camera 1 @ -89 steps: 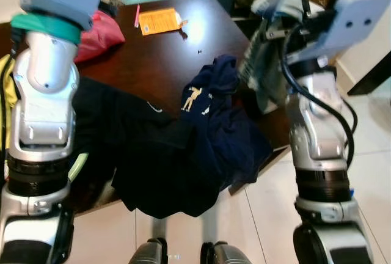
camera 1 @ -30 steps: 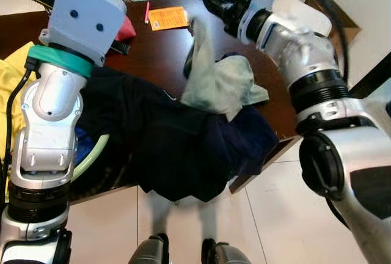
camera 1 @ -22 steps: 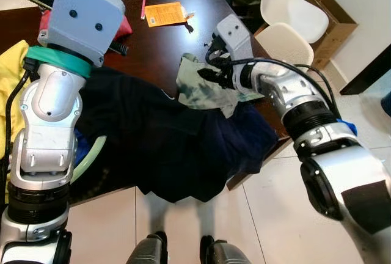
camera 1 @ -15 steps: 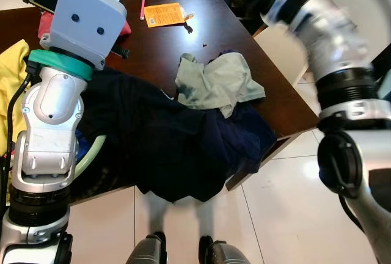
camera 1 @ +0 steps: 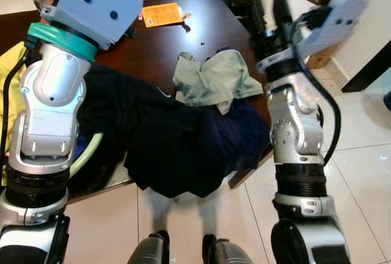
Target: Hang hanger
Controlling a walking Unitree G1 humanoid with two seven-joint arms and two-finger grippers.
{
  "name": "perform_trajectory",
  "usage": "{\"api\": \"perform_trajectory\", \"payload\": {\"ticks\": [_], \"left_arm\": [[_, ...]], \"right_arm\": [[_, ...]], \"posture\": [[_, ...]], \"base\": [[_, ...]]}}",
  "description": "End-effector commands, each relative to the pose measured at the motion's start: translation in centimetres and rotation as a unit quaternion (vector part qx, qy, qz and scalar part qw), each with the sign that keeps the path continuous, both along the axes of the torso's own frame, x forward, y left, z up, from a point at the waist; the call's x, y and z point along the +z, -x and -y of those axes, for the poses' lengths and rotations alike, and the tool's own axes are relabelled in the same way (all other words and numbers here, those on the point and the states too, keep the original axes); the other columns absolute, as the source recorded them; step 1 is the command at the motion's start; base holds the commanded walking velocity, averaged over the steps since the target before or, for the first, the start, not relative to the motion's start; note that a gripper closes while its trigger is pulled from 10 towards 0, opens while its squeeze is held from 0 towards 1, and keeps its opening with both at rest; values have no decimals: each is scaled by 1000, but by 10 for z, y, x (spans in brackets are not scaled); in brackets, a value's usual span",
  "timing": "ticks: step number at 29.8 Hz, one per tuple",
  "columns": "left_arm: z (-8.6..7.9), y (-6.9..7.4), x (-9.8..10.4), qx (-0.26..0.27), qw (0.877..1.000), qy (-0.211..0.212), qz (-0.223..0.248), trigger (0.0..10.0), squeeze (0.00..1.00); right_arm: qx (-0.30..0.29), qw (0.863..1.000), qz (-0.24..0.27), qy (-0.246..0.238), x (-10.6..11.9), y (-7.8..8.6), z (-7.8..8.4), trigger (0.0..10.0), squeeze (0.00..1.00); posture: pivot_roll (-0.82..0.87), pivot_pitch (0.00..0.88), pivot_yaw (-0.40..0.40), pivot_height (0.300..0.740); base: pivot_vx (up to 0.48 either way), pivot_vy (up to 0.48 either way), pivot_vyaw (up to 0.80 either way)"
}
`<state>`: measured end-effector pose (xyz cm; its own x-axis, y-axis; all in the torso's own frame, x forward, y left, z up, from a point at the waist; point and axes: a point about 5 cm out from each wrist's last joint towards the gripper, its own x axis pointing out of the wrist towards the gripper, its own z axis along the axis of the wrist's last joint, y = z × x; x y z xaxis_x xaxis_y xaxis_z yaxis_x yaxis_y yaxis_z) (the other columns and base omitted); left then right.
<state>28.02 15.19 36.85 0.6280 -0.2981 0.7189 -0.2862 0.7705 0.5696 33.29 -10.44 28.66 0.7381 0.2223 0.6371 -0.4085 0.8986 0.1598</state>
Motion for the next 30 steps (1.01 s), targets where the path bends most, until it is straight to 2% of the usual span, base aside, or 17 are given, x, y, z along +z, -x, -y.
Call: {"api": "perform_trajectory", "payload": {"ticks": [1, 2, 3, 5, 6, 7, 8, 20, 30], "left_arm": [[1, 2, -1, -4, 1000, 0, -5, 10000, 0], [1, 2, -1, -4, 1000, 0, -5, 10000, 0], [0, 2, -8, -10, 999, 24, -30, 10000, 0], [0, 2, -8, -10, 999, 24, -30, 10000, 0], [-1, 1, -16, -16, 997, 48, -52, 10000, 0], [-1, 1, -16, -16, 997, 48, -52, 10000, 0], [-2, 1, -24, -19, 995, 67, -70, 10000, 0], [-8, -2, -24, -3, 996, 59, -65, 10000, 0], [-10, 0, -24, 2, 996, 55, -67, 10000, 0]], "right_arm": [[2, 1000, 0, -4, -2, 4, -1, 10000, 0], [2, 1000, 0, -4, -2, 4, -1, 10000, 0], [-1, 1000, -1, -2, -3, 5, -1, 10000, 0], [-1, 1000, -1, -2, -3, 5, -1, 10000, 0], [-18, 1000, 2, -1, -2, 7, 4, 10000, 0], [-18, 1000, 2, -1, -2, 7, 4, 10000, 0], [-42, 999, 8, 5, 1, 10, 8, 10000, 0], [-38, 999, -8, 7, 0, 15, 2, 10000, 0], [-39, 999, -16, 10, -3, 16, -1, 10000, 0]], "posture": [[92, 106, 16, 740], [92, 106, 16, 740], [91, 102, 13, 740], [91, 102, 13, 740], [95, 99, 12, 740], [95, 99, 12, 740], [95, 98, 11, 740], [98, 92, 6, 740], [98, 92, 9, 740]], "base": [[0, 0, 0], [0, 0, 0], [0, 0, 0], [0, 0, 0], [0, 0, 0], [0, 0, 0], [0, 0, 0], [0, 0, 0], [-309, 0, 0]]}}
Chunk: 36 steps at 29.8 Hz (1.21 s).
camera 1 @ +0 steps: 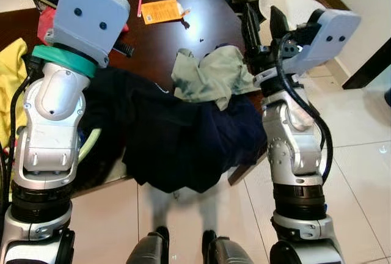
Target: Hang hanger
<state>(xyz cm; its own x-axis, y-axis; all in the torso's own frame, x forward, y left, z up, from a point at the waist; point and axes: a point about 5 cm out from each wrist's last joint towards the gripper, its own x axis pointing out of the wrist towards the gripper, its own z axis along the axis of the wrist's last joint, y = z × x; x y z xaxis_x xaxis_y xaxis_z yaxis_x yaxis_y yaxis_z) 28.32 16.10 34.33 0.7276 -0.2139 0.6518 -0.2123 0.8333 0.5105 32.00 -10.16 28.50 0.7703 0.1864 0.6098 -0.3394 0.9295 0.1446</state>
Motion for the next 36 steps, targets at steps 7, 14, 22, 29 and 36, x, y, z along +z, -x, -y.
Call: {"api": "perform_trajectory", "payload": {"ticks": [7, 14, 22, 29, 36], "left_arm": [[-1, 2, 1, 1, 1000, -5, 4, 10000, 0], [-1, 2, 2, 1, 1000, -5, 5, 10000, 0], [-1, 1, 2, 2, 1000, -6, 4, 10000, 0], [-1, 1, 3, 2, 1000, -8, 5, 10000, 0], [-1, 0, 4, 3, 1000, -11, 3, 10000, 0]], "right_arm": [[-5, 1000, -5, -2, -2, 3, 3, 10000, 0], [-9, 1000, -6, 5, -2, 2, 3, 10000, 0], [-13, 1000, -8, 17, -3, 2, 2, 10000, 0], [-15, 1000, -11, 20, -5, 2, 2, 10000, 0], [-19, 999, -17, 28, -9, 1, 3, 10000, 0]], "posture": [[95, 93, 10, 740], [95, 94, 13, 740], [96, 95, 14, 740], [98, 94, 18, 740], [99, 93, 24, 740]], "base": [[-339, 0, 0], [-339, 0, 0], [-339, 0, 0], [-331, 0, 0], [-320, 0, 0]]}}
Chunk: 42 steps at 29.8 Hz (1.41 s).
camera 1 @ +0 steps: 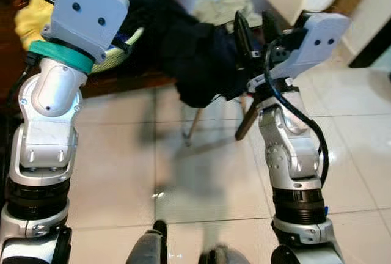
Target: Hang hanger
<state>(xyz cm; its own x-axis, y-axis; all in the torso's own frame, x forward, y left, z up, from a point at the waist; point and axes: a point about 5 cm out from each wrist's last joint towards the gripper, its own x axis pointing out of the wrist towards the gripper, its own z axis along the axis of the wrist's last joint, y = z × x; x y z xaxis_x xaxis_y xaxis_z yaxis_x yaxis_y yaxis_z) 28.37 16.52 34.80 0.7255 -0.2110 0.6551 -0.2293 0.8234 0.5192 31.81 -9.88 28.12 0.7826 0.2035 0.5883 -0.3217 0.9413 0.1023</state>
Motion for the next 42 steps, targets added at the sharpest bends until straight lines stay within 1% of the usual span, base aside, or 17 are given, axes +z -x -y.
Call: {"api": "perform_trajectory", "payload": {"ticks": [1, 5, 7, 9, 10, 12, 15, 20, 26, 29, 42], "left_arm": [[3, 0, -1, -5, 1000, -5, -1, 10000, 0], [2, -2, -3, -1, 1000, 8, -14, 10000, 0], [-1, -6, -6, 2, 999, 32, -39, 10000, 0], [-1, -6, -6, 2, 999, 32, -39, 10000, 0], [-2, -8, -8, 0, 997, 53, -55, 10000, 0], [-3, -12, -11, 1, 993, 79, -85, 10000, 0], [-4, -14, -13, 3, 991, 86, -98, 10000, 0], [-6, -16, -14, 11, 990, 92, -104, 10000, 0], [-5, -16, -12, 10, 990, 94, -100, 10000, 0], [-5, -16, -11, 9, 990, 99, -97, 10000, 0], [-2, -16, -8, 9, 990, 101, -100, 10000, 0]], "right_arm": [[-11, 1000, -9, 2, -5, -1, 6, 10000, 0], [-11, 1000, -10, 5, -6, -1, 5, 10000, 0], [-12, 1000, -12, 10, -7, -2, 5, 10000, 0], [-12, 1000, -12, 10, -7, -2, 5, 10000, 0], [-12, 1000, -12, 12, -7, -2, 5, 10000, 0], [-12, 1000, -13, 13, -7, -2, 6, 10000, 0], [-12, 1000, -14, 13, -8, -3, 6, 10000, 0], [-12, 1000, -14, 14, -8, -3, 7, 10000, 0], [-12, 1000, -14, 13, -8, -4, 7, 10000, 0], [-13, 1000, -14, 9, -7, -4, 8, 10000, 0], [-14, 1000, -8, 1, -5, -4, 9, 10000, 0]], "posture": [[99, 93, 24, 740], [100, 92, 25, 740], [99, 93, 25, 740], [99, 93, 25, 740], [99, 93, 25, 740], [98, 94, 25, 740], [96, 94, 25, 740], [96, 93, 25, 740], [95, 92, 24, 740], [95, 92, 25, 740], [94, 89, 25, 740]], "base": [[-304, 0, 0], [0, 0, 800], [0, 0, 800], [0, 0, 800], [0, 0, 800], [0, 0, 800], [0, 0, 800], [0, 0, 800], [0, 0, 799], [289, 0, 419], [414, 240, 0]]}}
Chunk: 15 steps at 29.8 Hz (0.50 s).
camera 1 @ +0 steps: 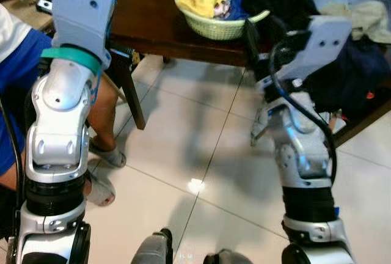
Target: Hang hanger
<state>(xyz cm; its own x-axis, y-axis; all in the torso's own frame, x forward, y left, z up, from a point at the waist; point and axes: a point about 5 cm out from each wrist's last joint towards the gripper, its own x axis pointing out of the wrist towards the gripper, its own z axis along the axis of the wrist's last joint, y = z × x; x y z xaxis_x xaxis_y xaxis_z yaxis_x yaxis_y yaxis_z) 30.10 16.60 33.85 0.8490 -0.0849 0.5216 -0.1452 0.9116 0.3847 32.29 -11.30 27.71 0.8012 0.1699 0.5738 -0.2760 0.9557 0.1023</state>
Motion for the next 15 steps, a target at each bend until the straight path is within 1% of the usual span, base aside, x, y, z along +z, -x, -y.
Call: {"api": "perform_trajectory", "payload": {"ticks": [1, 7, 9, 14, 15], "left_arm": [[-1, 2, 2, 3, 1000, 2, 3, 10000, 0], [-1, 4, 3, 1, 1000, 0, 5, 10000, 0], [-1, 4, 2, 0, 1000, -2, 4, 10000, 0], [0, 5, 2, -1, 1000, -6, 4, 10000, 0], [-1, 5, 3, -1, 1000, -7, 4, 10000, 0]], "right_arm": [[8, 1000, 1, -2, -1, 1, -5, 10000, 0], [3, 1000, -1, -9, 0, 0, -2, 10000, 0], [1, 1000, -6, -21, 1, -1, 0, 10000, 0], [-7, 1000, -6, -25, 2, -2, 3, 10000, 0], [-9, 1000, -5, -25, 2, -3, 4, 10000, 0]], "posture": [[95, 89, 24, 740], [98, 89, 21, 740], [100, 89, 20, 740], [100, 87, 21, 740], [101, 87, 20, 740]], "base": [[412, 240, 0], [415, 241, 0], [412, 244, -800], [411, 244, -800], [409, 251, 0]]}}
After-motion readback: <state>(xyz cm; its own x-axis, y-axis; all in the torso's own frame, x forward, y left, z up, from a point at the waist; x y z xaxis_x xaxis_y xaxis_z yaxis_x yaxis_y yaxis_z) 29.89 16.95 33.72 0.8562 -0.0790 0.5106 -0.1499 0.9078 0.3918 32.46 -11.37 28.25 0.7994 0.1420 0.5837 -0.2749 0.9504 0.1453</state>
